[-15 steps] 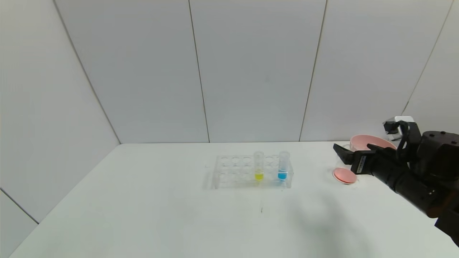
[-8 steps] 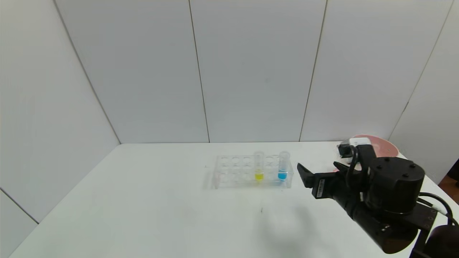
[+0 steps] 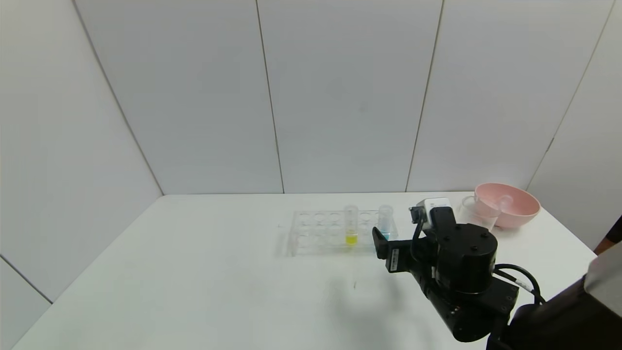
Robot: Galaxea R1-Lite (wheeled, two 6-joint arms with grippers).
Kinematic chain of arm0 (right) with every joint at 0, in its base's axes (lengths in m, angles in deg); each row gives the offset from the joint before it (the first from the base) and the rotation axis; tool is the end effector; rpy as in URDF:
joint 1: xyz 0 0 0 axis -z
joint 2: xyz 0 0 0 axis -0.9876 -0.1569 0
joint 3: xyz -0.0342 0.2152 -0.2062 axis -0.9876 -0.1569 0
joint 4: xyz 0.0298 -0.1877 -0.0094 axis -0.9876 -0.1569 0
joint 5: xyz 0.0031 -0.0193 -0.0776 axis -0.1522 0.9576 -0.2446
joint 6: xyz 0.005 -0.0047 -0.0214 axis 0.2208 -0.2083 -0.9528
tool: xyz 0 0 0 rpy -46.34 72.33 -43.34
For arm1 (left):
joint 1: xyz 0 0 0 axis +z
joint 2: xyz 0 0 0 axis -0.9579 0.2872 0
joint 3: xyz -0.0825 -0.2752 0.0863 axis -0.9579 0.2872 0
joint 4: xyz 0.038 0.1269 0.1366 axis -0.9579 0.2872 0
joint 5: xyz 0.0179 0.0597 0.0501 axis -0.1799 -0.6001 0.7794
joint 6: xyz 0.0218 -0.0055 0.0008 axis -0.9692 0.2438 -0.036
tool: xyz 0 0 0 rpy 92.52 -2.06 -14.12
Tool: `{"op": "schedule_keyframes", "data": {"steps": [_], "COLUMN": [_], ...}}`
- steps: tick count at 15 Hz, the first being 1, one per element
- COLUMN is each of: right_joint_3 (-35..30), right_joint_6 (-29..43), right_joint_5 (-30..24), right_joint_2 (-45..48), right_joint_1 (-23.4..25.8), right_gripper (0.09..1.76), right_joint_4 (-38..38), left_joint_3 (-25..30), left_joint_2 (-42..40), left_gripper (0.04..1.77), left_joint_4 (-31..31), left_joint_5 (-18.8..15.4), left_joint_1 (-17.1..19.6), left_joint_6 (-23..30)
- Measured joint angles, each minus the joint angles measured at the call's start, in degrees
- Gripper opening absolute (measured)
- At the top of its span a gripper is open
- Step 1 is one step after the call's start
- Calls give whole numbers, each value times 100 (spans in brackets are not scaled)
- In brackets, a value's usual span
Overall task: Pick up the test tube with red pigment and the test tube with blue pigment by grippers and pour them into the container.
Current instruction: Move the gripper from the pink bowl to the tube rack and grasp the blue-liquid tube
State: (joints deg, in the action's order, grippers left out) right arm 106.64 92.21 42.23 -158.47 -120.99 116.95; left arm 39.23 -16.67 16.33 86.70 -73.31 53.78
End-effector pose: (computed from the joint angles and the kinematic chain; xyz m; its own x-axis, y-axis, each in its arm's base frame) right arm 0.2638 0.2061 0.0981 0.9777 0.1377 -0.1585 -0.1285 0.9894 0.0673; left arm -0.0228 0.0000 0.0754 1.0000 -0.0001 -0.0017 0.0001 1.0000 -0.0001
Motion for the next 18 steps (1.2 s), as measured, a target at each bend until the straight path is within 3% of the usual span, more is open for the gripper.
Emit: {"op": "schedule_keyframes", "data": {"steps": [5, 13, 18], "right_joint_3": [290, 1499, 1768], "right_joint_6": [-2, -363, -468], "right_joint_5": [-18, -188, -260], "right_joint_2": [-432, -1286, -1502], "right_joint_1": [150, 601, 673], "right_gripper": [170, 170, 170], "right_joint_4": [41, 29, 7], "left_joint_3": [0, 0, 0], "left_joint_2": [0, -2, 0], "left_gripper": [176, 176, 176], "left_joint_4": [2, 0, 0], "left_joint_5": [0, 0, 0], "left_joint_1": [0, 0, 0], "left_joint_6": [0, 0, 0]}}
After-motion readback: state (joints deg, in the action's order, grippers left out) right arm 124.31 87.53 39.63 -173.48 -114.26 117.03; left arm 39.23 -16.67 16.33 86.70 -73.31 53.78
